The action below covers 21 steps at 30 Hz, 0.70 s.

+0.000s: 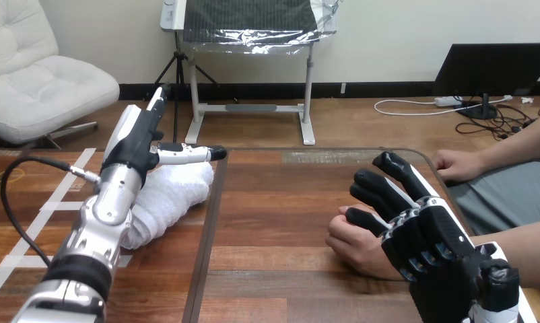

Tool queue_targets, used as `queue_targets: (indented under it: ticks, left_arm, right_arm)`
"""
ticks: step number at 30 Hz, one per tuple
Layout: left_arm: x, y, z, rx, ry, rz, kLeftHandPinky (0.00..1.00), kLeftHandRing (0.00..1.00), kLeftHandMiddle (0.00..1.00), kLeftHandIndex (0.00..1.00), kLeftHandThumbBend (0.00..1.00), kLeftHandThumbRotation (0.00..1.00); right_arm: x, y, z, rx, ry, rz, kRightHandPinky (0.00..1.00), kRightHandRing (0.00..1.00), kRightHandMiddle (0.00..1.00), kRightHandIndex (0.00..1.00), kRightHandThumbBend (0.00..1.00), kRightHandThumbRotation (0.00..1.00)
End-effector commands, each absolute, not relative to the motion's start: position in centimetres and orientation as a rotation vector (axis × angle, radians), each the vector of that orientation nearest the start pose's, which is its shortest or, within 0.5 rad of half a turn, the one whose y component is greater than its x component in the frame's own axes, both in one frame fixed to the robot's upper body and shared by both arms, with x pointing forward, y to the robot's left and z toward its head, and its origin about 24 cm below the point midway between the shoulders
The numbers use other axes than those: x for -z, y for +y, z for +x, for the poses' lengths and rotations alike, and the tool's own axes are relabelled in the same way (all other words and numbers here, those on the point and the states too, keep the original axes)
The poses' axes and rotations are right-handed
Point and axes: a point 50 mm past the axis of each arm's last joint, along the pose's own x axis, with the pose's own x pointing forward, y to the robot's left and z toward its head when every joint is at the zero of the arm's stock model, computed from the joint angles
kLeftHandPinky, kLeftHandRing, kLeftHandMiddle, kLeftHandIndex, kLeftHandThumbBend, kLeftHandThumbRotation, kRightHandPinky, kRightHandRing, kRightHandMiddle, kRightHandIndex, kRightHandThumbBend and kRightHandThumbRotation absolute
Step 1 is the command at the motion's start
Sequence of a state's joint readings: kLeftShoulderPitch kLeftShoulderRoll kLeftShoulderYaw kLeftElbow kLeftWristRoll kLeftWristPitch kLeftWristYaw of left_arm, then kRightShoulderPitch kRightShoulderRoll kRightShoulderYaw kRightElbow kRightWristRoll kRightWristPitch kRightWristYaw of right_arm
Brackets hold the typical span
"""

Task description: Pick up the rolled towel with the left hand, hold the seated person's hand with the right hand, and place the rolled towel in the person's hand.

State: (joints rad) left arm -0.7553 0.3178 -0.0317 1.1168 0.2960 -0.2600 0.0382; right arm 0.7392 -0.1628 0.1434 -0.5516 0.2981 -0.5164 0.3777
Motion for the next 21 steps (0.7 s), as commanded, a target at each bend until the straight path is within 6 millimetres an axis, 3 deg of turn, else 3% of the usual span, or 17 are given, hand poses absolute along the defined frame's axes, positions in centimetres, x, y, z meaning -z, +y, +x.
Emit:
queue_targets:
  ticks: [1,21]
  left_arm:
    - [-9.63,20.68,39.05,-0.017,0.028,0.681,0.83,0.98,0.99,1.00,0.93,0.21]
    - [-10.06,20.79,39.69,-0.089,0.133,0.926,0.84,0.97,0.98,0.98,0.95,0.30]
  right_arm:
    - [-9.73,-15.31,11.17,-0.332,-0.429,0.124,0.85,0.90,0.89,0.93,0.71,1.00]
    - [-9.76,-15.18,11.20,-0.325,-0.432,0.122,0.84,0.90,0.88,0.92,0.72,1.00]
